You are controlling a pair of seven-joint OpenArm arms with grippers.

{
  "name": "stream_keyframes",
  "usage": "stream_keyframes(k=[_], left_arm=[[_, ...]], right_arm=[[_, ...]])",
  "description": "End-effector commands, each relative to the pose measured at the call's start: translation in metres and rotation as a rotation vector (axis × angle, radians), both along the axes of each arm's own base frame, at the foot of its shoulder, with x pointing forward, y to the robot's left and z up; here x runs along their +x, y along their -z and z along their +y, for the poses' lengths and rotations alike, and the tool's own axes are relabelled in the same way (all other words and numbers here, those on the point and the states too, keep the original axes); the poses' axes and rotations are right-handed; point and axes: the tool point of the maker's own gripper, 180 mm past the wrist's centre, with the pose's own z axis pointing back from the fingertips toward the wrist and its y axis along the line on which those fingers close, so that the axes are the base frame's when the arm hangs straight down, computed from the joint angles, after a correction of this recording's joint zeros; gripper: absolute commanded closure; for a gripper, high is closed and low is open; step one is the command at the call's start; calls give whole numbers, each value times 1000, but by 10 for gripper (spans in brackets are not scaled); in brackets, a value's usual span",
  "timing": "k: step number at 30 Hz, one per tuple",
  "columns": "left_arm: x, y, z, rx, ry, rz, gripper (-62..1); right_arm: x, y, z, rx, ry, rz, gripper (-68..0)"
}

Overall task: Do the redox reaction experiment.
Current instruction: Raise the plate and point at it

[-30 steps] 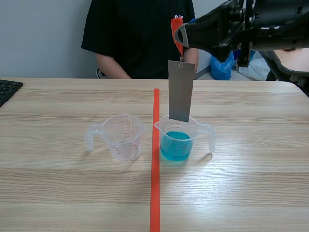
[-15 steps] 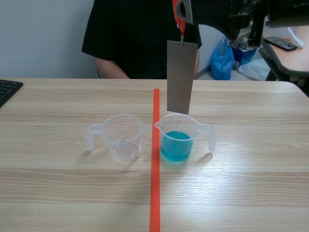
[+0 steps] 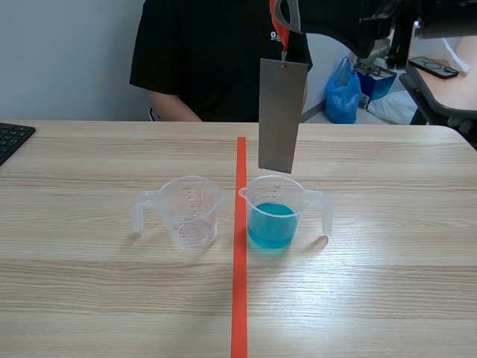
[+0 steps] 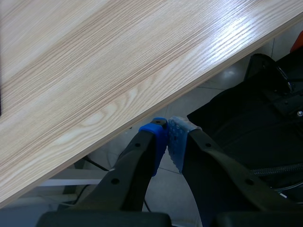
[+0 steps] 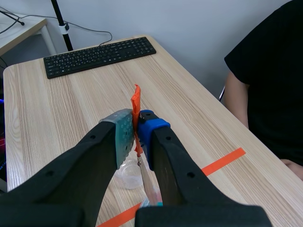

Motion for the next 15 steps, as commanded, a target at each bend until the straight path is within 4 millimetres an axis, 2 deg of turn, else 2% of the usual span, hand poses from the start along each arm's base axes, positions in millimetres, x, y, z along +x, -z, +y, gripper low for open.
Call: stream_keyframes(k=[1, 8, 15], left_arm=[[1, -4, 0, -5, 2, -13, -40], [4, -6, 4, -7, 14, -15, -40], [28, -16, 29, -59, 0, -23, -40]], right_arm=[[0, -12, -1, 14, -6, -35, -17], [0, -12, -1, 15, -6, -35, -18], [0, -12, -1, 15, -6, -35, -18]])
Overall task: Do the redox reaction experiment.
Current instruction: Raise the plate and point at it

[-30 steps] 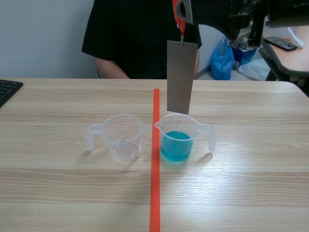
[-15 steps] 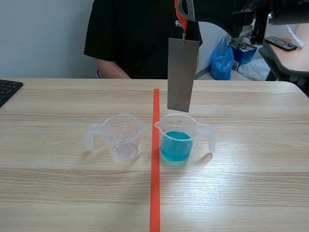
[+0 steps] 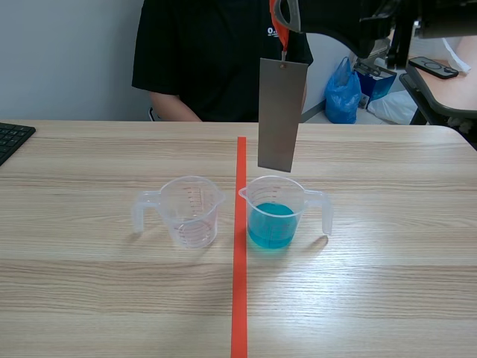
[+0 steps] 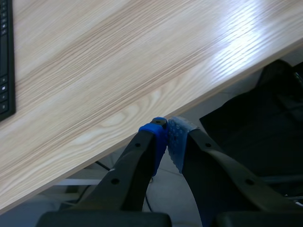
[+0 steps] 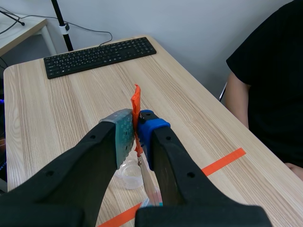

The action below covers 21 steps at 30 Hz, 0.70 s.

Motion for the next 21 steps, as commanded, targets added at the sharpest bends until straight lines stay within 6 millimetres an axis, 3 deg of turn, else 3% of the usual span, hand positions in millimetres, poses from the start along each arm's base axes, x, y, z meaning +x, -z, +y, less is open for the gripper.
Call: stream_keyframes(k=[1, 7, 11, 17, 21], left_arm=[[11, -7, 2, -35, 33, -14, -40], [53, -9, 21, -170, 68, 44, -40], [95, -25, 32, -295, 85, 31, -40], [154, -59, 20, -438, 194, 5, -40], [190, -76, 8, -442, 254, -59, -40]], right_arm=[[0, -12, -1, 13, -5, -35, -17], [0, -12, -1, 13, -5, -35, -17], [0, -12, -1, 13, -5, -34, -17], [0, -11, -2, 7, -5, -31, -17], [0, -11, -2, 7, -5, -31, -17]])
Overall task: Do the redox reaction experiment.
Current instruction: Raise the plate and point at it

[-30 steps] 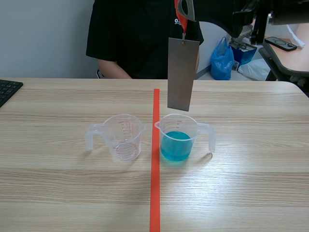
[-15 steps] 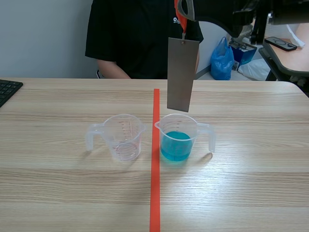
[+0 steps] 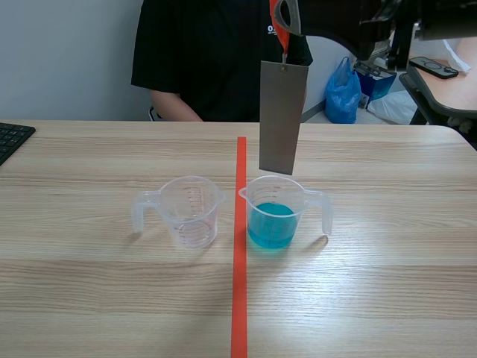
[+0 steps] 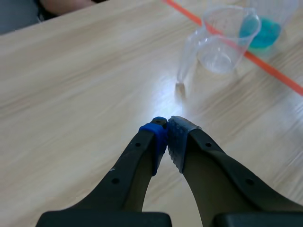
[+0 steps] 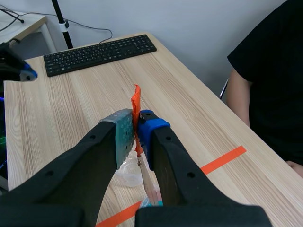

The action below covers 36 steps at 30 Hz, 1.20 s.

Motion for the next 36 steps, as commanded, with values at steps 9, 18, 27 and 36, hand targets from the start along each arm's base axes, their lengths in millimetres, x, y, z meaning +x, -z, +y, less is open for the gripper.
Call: stream_keyframes(k=[9, 18, 27, 36], left_arm=[[62, -10, -74, -82, 145, -50, -40], [81, 4, -170, -145, 321, -9, -40], [96, -9, -234, -211, 407, -25, -40], [109, -17, -261, -240, 435, -36, -40]], right_arm=[[0, -12, -2, 13, -4, -36, -17], [0, -12, -2, 13, -4, -36, -18], [0, -12, -2, 12, -4, -36, -17], [0, -12, -1, 13, -5, -36, -17]])
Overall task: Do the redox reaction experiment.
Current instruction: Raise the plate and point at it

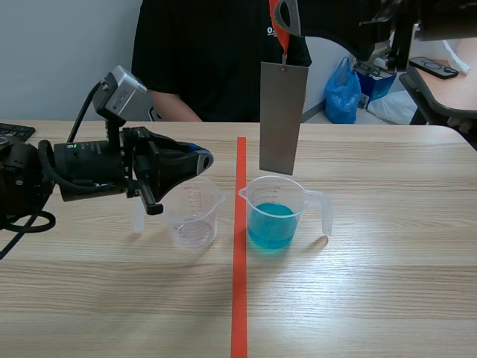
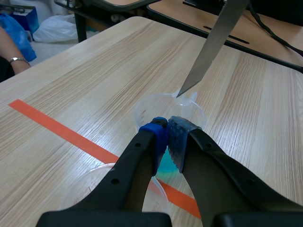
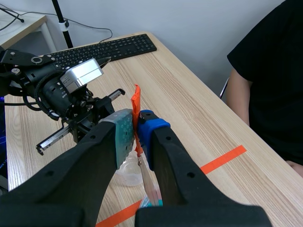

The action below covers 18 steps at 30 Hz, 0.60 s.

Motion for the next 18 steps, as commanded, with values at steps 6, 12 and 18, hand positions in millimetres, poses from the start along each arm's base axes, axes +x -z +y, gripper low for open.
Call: stream_keyframes(k=[6, 12, 18], left_arm=[[8, -9, -15, -39, 7, -2, -40], [6, -10, -24, -55, 18, 6, -40], [5, -11, -32, -66, 26, 11, -40]], right_arm=[[0, -13, -1, 16, -5, -38, -17], [0, -13, -1, 16, -5, -38, -17], [0, -13, -1, 16, -5, -38, -17]])
